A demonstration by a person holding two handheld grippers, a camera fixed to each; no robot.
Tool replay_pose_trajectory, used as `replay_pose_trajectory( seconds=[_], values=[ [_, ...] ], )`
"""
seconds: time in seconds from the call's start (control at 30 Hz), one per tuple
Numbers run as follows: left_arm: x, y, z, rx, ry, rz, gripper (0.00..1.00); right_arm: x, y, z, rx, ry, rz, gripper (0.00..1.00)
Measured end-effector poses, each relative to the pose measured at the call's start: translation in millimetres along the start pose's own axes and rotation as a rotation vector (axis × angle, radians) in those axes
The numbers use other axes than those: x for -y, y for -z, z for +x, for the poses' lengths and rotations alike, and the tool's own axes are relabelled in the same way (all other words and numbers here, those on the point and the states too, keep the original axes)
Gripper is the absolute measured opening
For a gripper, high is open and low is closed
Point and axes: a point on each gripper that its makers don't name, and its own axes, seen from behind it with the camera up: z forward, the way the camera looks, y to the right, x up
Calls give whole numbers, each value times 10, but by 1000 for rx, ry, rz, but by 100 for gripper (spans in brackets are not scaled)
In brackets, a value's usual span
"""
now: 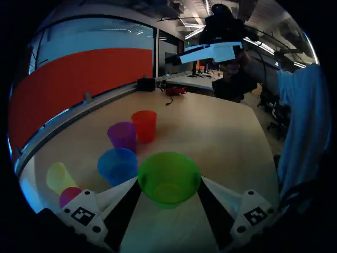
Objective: Pour water
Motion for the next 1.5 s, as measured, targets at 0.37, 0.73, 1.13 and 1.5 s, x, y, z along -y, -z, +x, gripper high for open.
replay_pose_trajectory(
  seconds=[0.37, 0.73, 1.13, 1.5],
  values=[
    [163, 292, 296, -71, 1, 52, 87, 60, -25, -16, 4, 5, 9, 100],
    [329, 535, 614, -146, 4, 100, 88, 136, -49, -16, 3, 11, 23, 100],
    [541, 812, 850, -220, 16, 167, 88, 263, -139, -40, 2, 26, 59, 100],
    [727, 1042, 960, -258, 29, 230, 88, 419, -309, -132, 15, 41, 114, 100]
  ],
)
